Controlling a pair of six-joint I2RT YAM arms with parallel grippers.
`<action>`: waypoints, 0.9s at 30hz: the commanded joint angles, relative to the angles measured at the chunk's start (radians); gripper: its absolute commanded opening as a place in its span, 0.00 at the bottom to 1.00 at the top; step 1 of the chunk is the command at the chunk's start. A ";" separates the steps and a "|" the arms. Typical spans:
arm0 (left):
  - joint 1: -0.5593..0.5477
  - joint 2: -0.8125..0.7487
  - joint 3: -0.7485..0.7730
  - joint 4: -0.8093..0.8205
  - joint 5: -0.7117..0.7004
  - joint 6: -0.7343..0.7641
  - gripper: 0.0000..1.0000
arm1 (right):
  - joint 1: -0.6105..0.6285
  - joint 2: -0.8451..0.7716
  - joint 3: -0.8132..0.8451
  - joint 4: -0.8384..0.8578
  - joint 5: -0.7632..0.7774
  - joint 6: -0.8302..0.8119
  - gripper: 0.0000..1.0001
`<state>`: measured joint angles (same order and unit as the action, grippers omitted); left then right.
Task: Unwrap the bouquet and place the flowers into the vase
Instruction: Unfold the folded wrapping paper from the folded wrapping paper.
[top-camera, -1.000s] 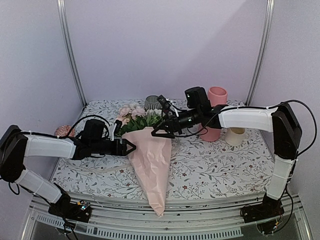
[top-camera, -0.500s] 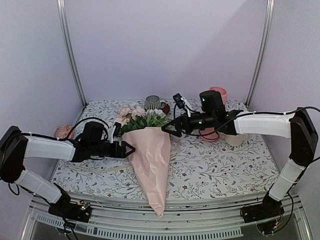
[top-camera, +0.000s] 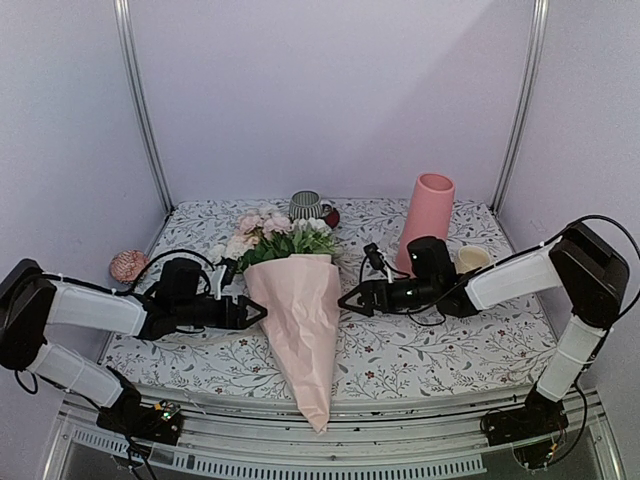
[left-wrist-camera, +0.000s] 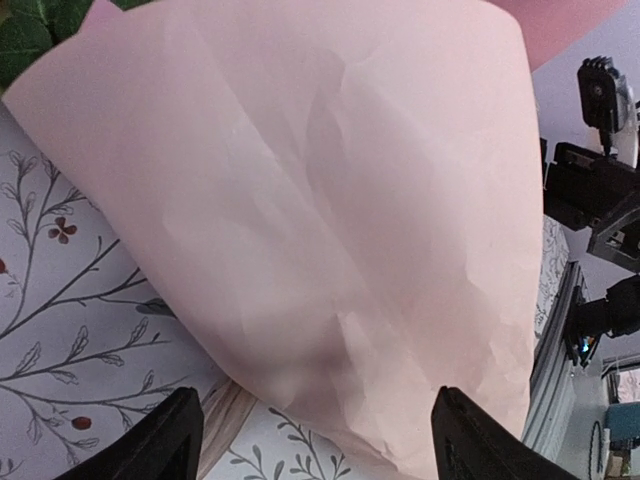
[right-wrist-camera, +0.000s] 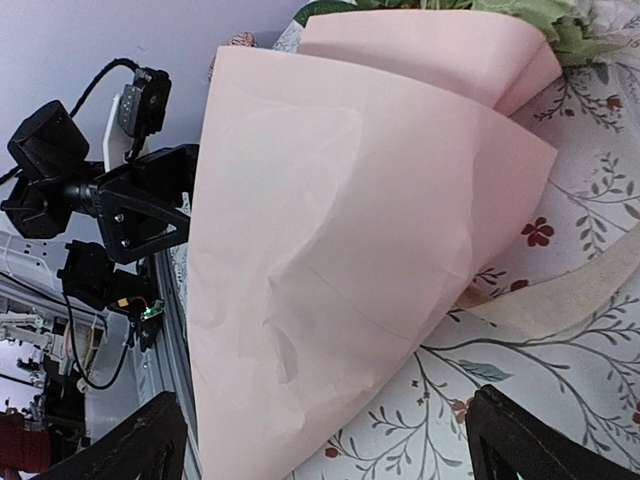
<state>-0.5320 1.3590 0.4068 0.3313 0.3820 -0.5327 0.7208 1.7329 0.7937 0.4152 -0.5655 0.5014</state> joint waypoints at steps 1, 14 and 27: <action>0.005 0.037 -0.005 0.076 0.026 -0.023 0.80 | 0.037 0.080 0.038 0.144 -0.041 0.072 0.99; 0.001 0.165 -0.003 0.185 -0.032 -0.062 0.77 | 0.073 0.222 0.185 0.157 -0.002 0.141 0.99; -0.014 0.264 0.038 0.241 -0.042 -0.063 0.76 | 0.144 0.042 0.301 0.177 -0.178 0.100 0.99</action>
<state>-0.5377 1.5879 0.4141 0.5259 0.3519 -0.5957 0.8490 1.8809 1.0580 0.5613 -0.6693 0.6312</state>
